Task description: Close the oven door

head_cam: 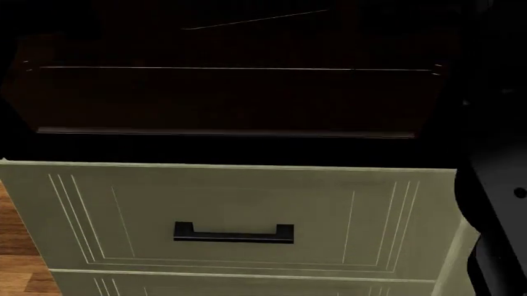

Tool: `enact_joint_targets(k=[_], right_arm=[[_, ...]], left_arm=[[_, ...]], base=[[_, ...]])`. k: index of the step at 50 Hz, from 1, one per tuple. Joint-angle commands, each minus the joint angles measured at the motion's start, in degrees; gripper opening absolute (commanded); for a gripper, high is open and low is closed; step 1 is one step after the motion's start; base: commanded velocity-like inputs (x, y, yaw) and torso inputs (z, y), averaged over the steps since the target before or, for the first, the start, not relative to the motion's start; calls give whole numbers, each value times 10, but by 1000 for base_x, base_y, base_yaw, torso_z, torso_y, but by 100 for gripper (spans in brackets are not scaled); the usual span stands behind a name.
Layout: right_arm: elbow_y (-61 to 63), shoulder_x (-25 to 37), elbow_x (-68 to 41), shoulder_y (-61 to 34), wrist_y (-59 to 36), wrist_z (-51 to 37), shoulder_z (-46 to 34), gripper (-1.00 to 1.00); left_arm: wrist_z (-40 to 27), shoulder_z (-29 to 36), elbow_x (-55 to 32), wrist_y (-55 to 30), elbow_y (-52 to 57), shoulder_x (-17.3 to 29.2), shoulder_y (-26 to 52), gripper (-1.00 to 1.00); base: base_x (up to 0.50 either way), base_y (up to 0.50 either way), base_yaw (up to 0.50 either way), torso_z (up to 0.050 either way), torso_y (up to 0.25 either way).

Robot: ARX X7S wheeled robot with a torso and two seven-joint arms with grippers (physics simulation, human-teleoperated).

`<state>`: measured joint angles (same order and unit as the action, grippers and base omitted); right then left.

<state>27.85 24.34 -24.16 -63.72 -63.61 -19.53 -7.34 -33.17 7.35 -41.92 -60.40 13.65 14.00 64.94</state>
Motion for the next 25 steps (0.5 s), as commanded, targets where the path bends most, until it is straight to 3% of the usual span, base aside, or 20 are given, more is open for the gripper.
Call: enact_joint_targets(k=[1,10,12,15,19,21,25], right_arm=[[-233,-19,26,-201,41,57,-54,100],[-466,-54,74,-323,149,113,-123,100],[-553,-69,93,-356,203,130,-142,100],[-706,-96,118,-406,290,160,-167,100],[-1019,-153,142,-514,469,193,-177,100],[-1028,-155,152,-521,453,203,-172,100],[-1028,-170,194,-522,421,252,-174,100]], left_arm=[[40,42,43,23,-217,-30,177,100],[145,109,126,166,-530,-74,332,100],[209,90,113,208,-692,-101,400,100],[240,129,174,336,-885,-136,451,100],[235,106,205,329,-886,-140,462,100],[231,116,190,318,-886,-140,471,100],[216,207,117,309,-886,-140,475,100]], base=[[0,0,0,0,0],[0,0,0,0,0],[0,0,0,0,0],[0,0,0,0,0],[0,0,0,0,0],[0,0,0,0,0],[0,0,0,0,0]])
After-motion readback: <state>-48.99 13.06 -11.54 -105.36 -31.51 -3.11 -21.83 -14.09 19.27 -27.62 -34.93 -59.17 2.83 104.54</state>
